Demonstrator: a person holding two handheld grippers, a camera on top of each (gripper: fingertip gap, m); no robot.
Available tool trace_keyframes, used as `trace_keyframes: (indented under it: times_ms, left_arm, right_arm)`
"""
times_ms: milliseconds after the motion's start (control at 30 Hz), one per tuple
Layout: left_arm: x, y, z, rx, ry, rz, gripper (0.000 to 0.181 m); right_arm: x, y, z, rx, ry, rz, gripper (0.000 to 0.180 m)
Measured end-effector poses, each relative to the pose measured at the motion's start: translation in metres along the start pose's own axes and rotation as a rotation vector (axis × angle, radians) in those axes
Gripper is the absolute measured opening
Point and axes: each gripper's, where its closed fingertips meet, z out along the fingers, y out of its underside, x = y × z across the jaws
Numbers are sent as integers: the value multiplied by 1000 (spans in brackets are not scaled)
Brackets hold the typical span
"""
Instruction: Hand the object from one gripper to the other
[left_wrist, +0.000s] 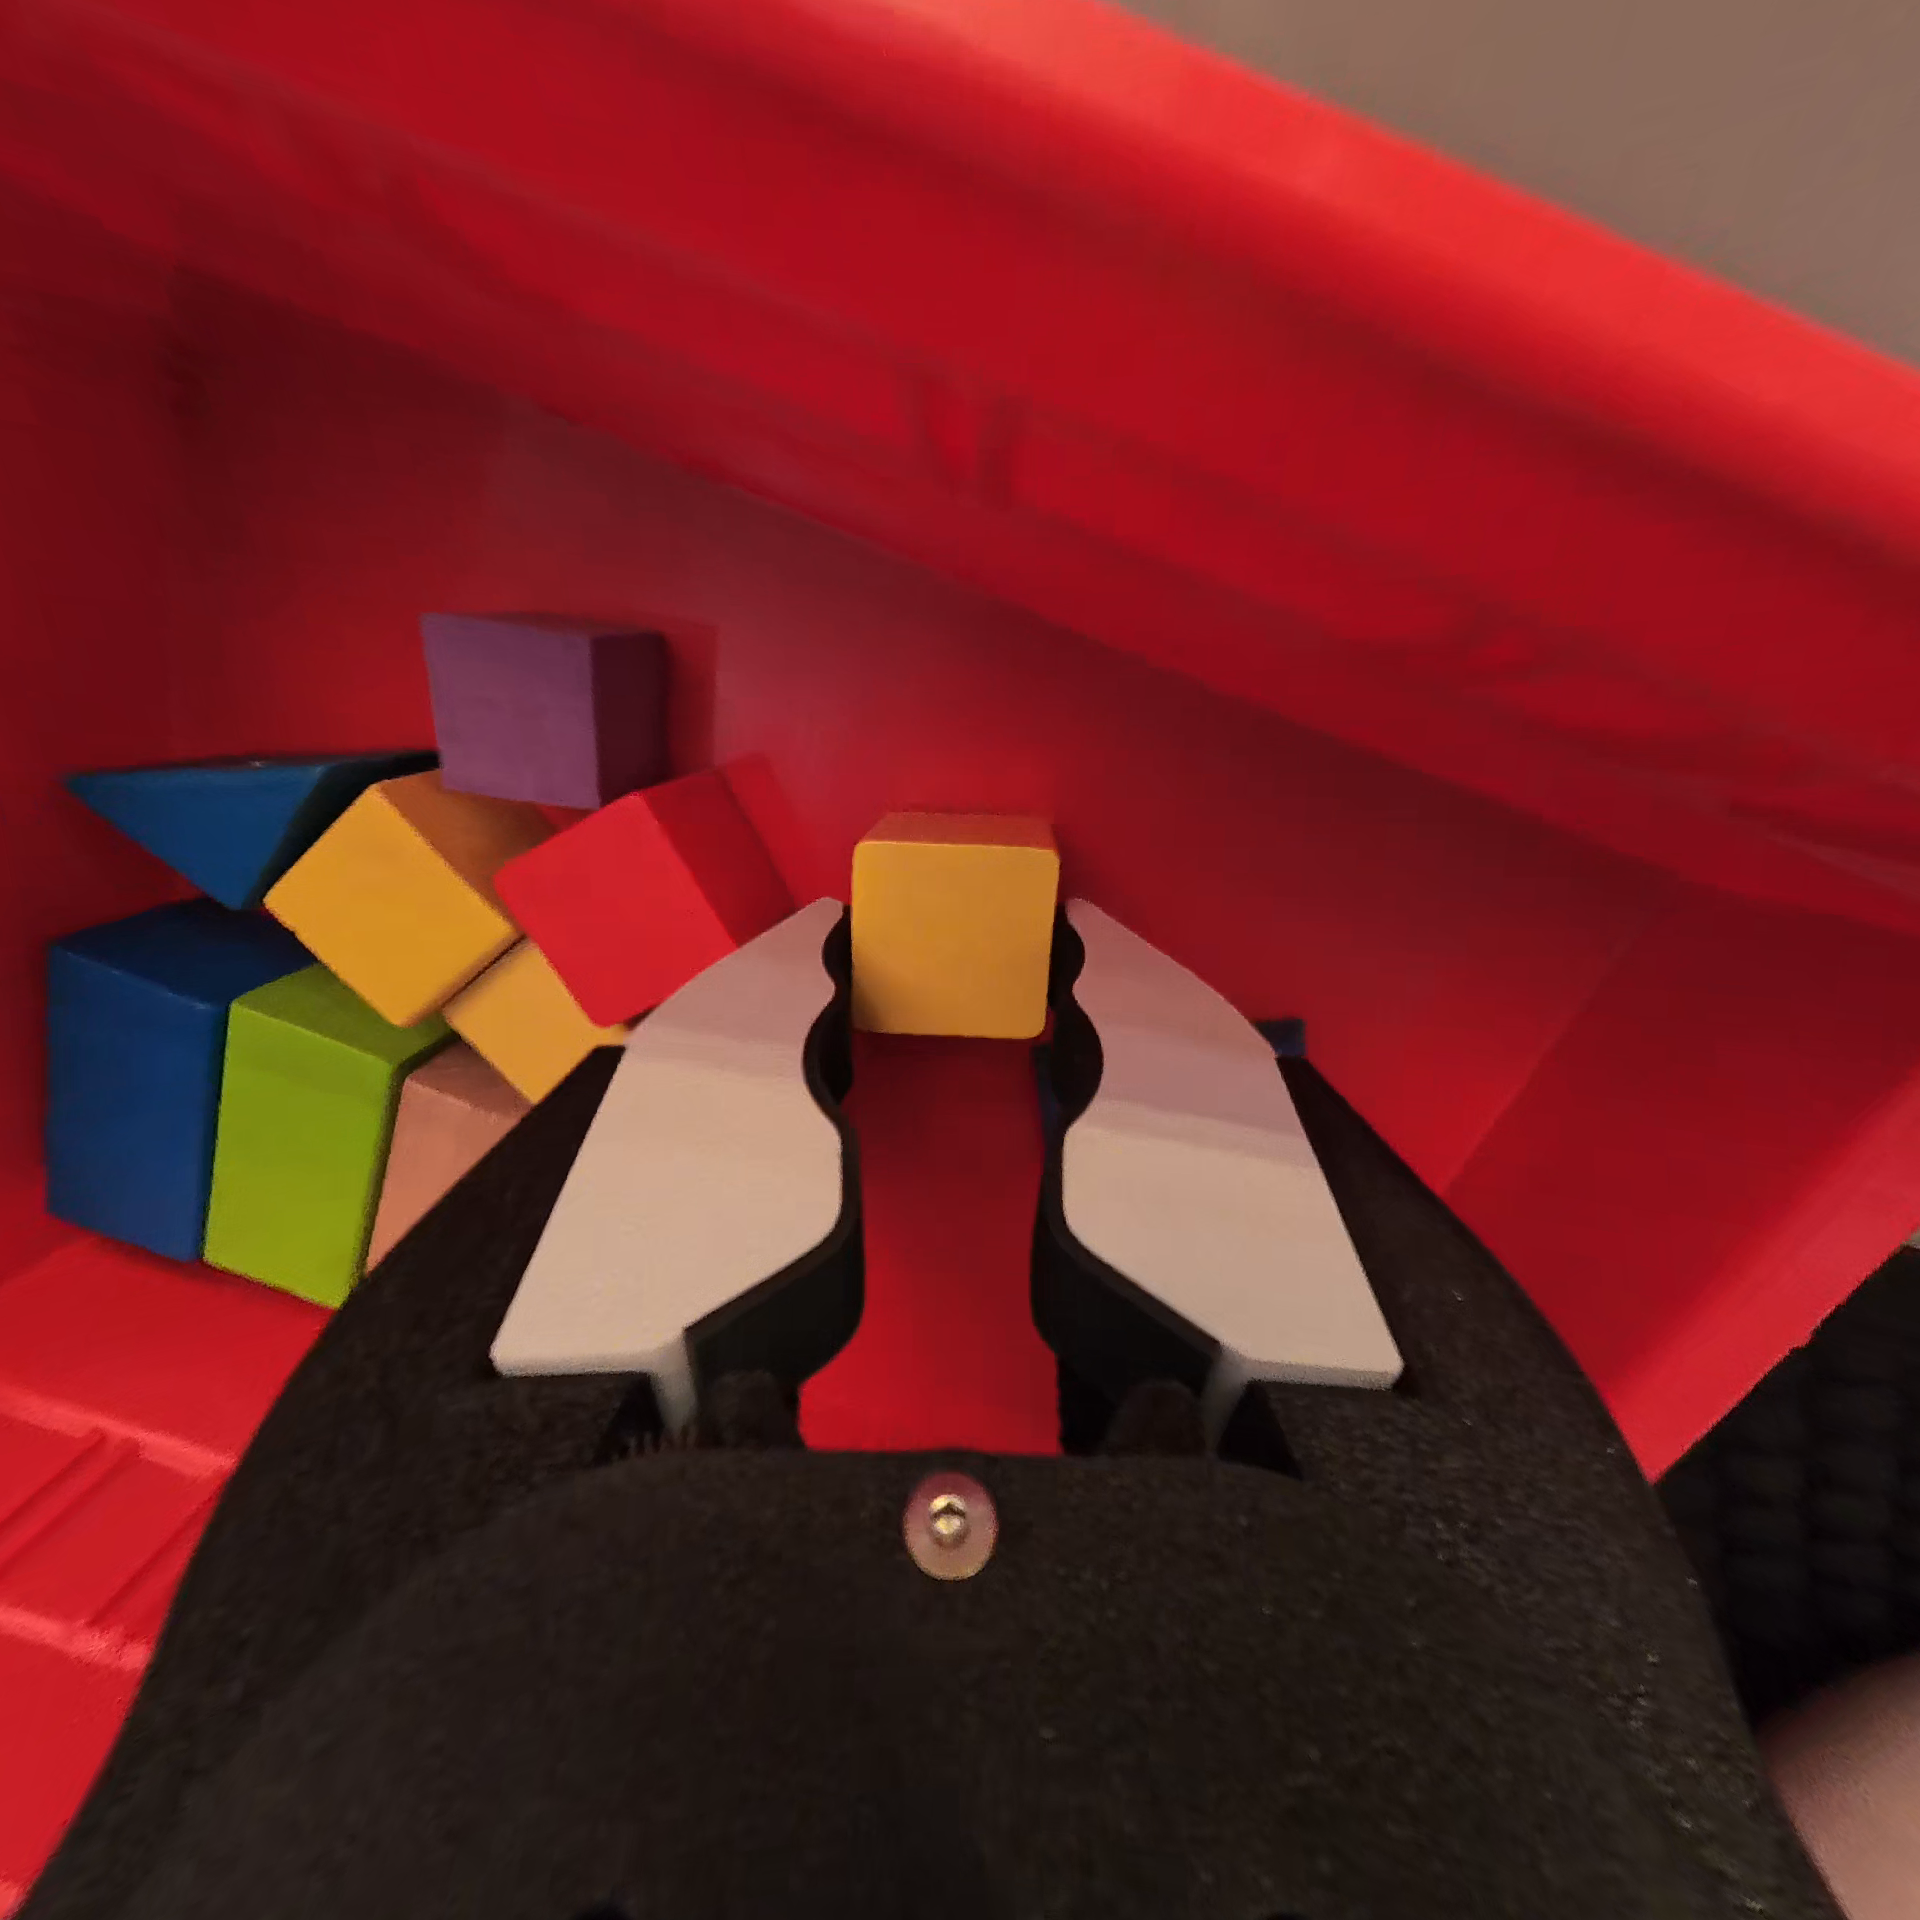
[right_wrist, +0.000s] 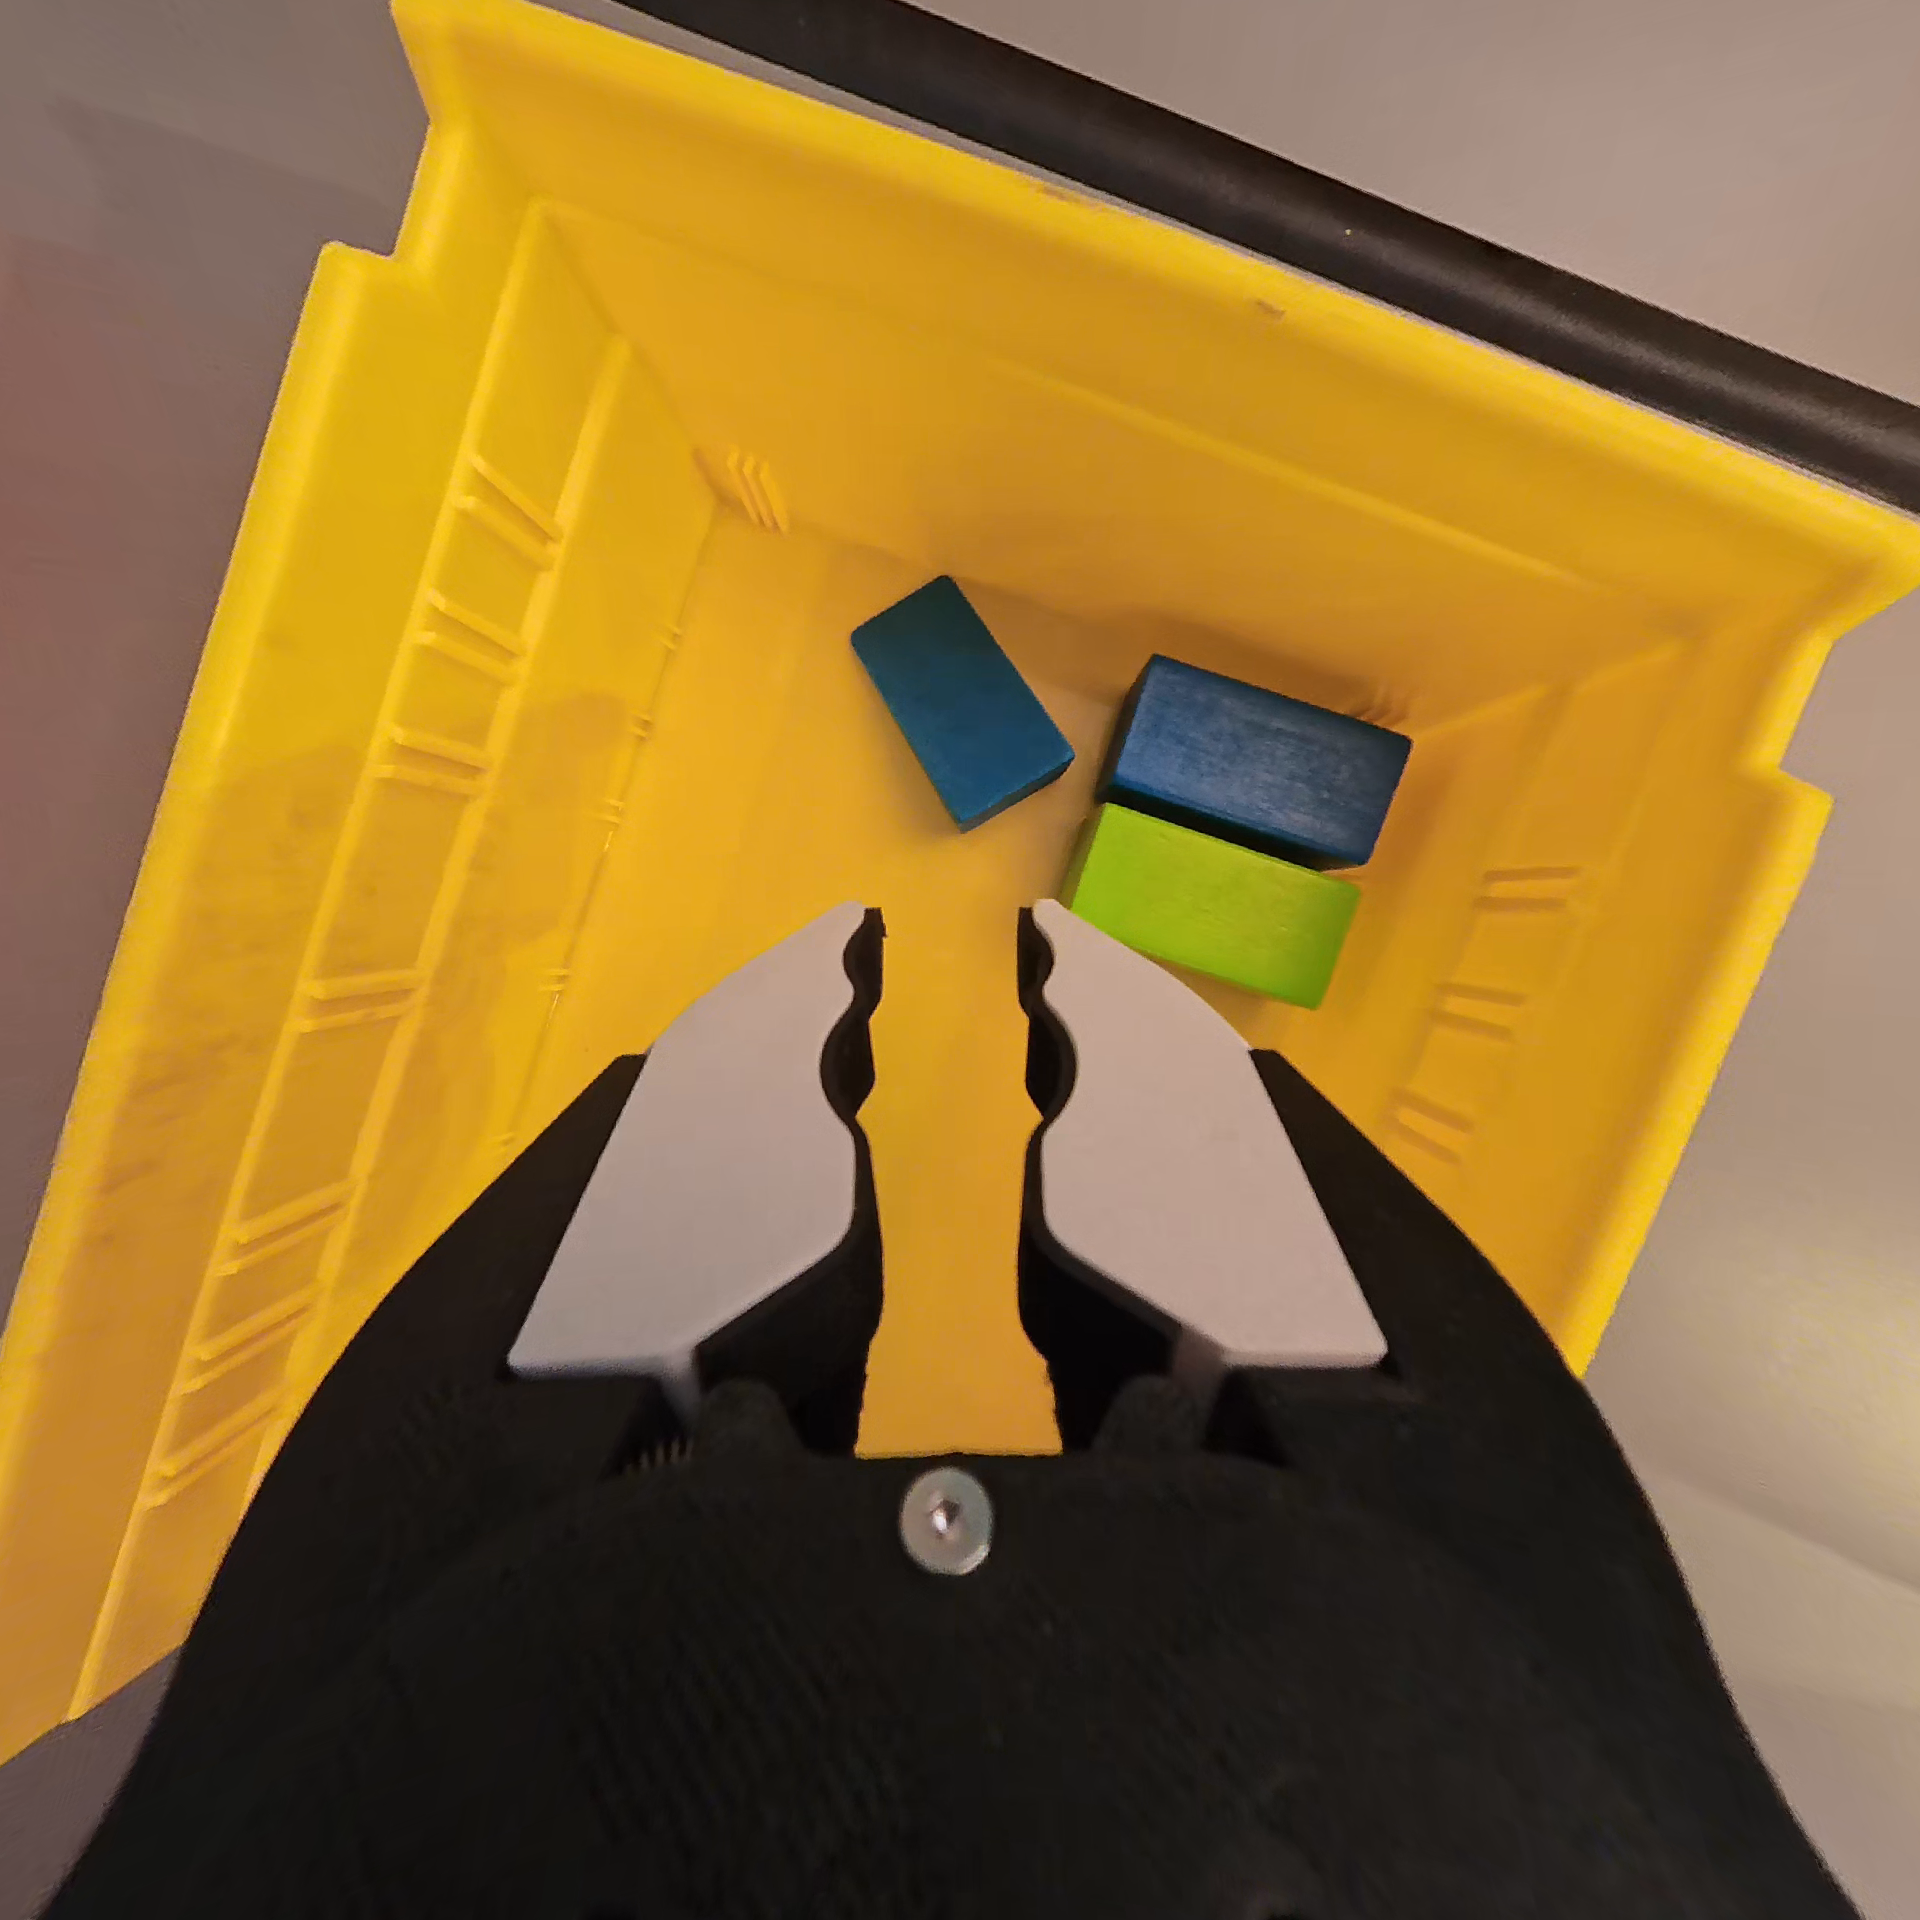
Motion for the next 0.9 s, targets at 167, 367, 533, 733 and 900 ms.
trace_keyframes:
  times_ms: [167, 367, 533, 733, 900]
  left_arm:
    - [-6, -15, -39, 156, -56, -14, 34]
    - [9, -48, -124, 542, -21, -39, 34]
    - [74, -85, -176, 797, 316, 78, 34]
    - [131, -87, -167, 687, 501, 280, 34]
    - [158, -79, -154, 572, 575, 389, 34]
  right_arm:
    - [-1, -10, -7, 53, 14, -23, 26]
    - [-39, -68, -53, 415, 42, -290, 26]
    - [-187, -77, -129, 913, -238, -851, 46]
    - [-314, -23, -153, 1069, -259, -1387, 57]
    - [-353, 6, -136, 999, -228, -1596, 56]
